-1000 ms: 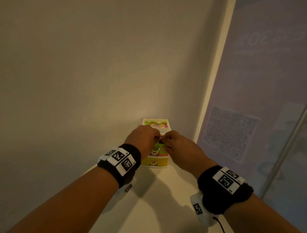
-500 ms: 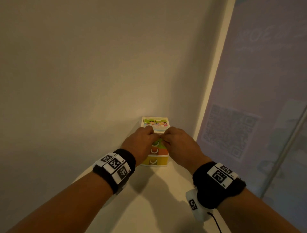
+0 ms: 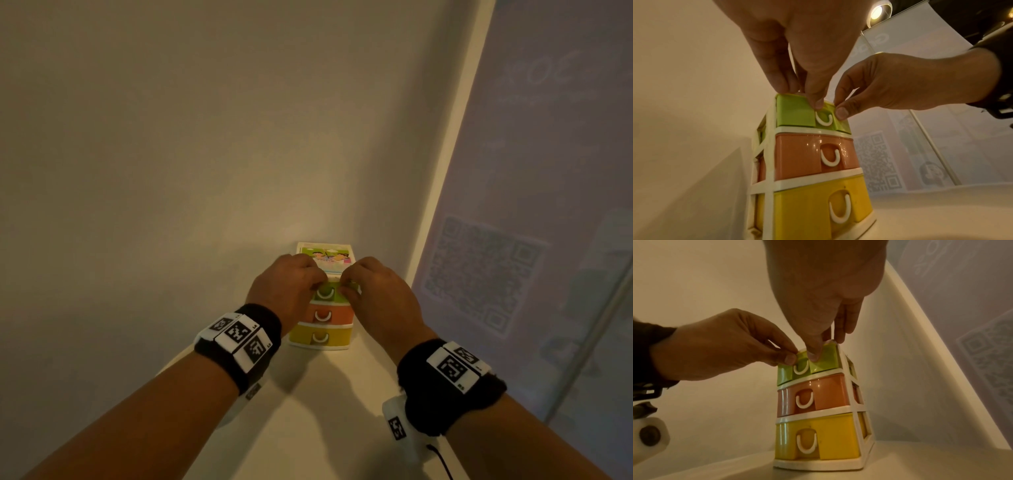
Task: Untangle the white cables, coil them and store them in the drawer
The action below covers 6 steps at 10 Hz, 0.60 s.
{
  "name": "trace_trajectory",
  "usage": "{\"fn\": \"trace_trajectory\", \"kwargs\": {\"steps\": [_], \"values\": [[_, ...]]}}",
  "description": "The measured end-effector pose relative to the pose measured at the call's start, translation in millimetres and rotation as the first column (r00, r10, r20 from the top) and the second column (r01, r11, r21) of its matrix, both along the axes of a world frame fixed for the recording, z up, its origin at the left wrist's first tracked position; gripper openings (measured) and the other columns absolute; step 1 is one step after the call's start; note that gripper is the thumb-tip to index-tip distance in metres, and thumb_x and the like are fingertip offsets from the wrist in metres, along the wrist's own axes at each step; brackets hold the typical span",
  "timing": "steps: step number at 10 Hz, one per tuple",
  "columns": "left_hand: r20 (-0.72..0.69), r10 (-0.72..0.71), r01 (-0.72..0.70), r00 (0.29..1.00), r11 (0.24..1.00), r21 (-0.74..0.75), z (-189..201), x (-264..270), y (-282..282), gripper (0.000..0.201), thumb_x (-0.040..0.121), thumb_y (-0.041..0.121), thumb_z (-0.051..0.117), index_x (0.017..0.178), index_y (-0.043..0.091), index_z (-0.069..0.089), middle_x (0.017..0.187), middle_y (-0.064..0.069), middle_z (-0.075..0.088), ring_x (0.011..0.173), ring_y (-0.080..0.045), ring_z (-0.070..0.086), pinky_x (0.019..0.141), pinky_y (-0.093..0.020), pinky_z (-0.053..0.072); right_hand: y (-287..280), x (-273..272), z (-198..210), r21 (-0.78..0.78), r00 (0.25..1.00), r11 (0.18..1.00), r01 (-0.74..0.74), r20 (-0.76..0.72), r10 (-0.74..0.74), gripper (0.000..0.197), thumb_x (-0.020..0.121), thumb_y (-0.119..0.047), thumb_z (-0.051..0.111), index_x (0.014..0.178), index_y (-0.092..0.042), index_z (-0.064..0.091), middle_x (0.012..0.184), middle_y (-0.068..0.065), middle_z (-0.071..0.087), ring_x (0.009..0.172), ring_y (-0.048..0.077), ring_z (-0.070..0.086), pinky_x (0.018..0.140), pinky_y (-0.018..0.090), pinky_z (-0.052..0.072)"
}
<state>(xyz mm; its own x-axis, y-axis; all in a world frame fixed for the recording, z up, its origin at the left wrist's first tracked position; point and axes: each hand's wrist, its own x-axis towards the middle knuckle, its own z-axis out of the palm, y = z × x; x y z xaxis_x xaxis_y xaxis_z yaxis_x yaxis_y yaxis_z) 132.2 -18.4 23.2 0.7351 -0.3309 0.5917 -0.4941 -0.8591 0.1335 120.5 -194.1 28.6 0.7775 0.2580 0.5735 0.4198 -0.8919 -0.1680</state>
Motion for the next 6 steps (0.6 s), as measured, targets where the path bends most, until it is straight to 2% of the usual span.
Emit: {"fn": "trace_trajectory", "kwargs": {"steps": [2, 4, 6], "values": [[-0.017, -0.013, 0.011, 1.000, 0.996, -0.086, 0, 4, -3, 0.020, 0.093, 0.021, 0.058, 0.108, 0.018, 0.070, 0.111, -0.005, 0.064, 0.101, -0.027, 0.059, 0.080, -0.042, 0.053, 1, 3, -1, 0.011, 1.000, 1.000, 0.005, 0.023, -0.006, 0.013, 0.094, -0.023, 0.061, 0.096, -0.013, 0.069, 0.106, 0.006, 0.063, 0.089, 0.026, 0.062, 0.072, 0.037, 0.054], [-0.118, -0.008, -0.004, 0.993, 0.995, -0.102, 4, 4, 3, 0.021, 0.094, 0.025, 0.057, 0.110, 0.021, 0.070, 0.116, -0.001, 0.063, 0.105, -0.023, 0.059, 0.086, -0.039, 0.051, 0, 1, 1, -0.022, 1.000, 1.000, 0.001, -0.031, -0.002, 0.017, 0.096, -0.025, 0.058, 0.100, -0.014, 0.069, 0.112, 0.006, 0.061, 0.093, 0.025, 0.062, 0.076, 0.032, 0.050], [-0.112, 0.023, -0.042, 0.993, 0.985, -0.170, 8, -14, 0, 0.018, 0.094, 0.022, 0.056, 0.106, 0.019, 0.069, 0.111, -0.001, 0.063, 0.099, -0.022, 0.060, 0.082, -0.031, 0.049, 1, -6, 1, -0.063, 0.998, 0.996, 0.057, -0.037, -0.059, 0.022, 0.099, -0.030, 0.051, 0.106, -0.016, 0.066, 0.113, 0.002, 0.059, 0.096, 0.021, 0.060, 0.078, 0.032, 0.052]]}}
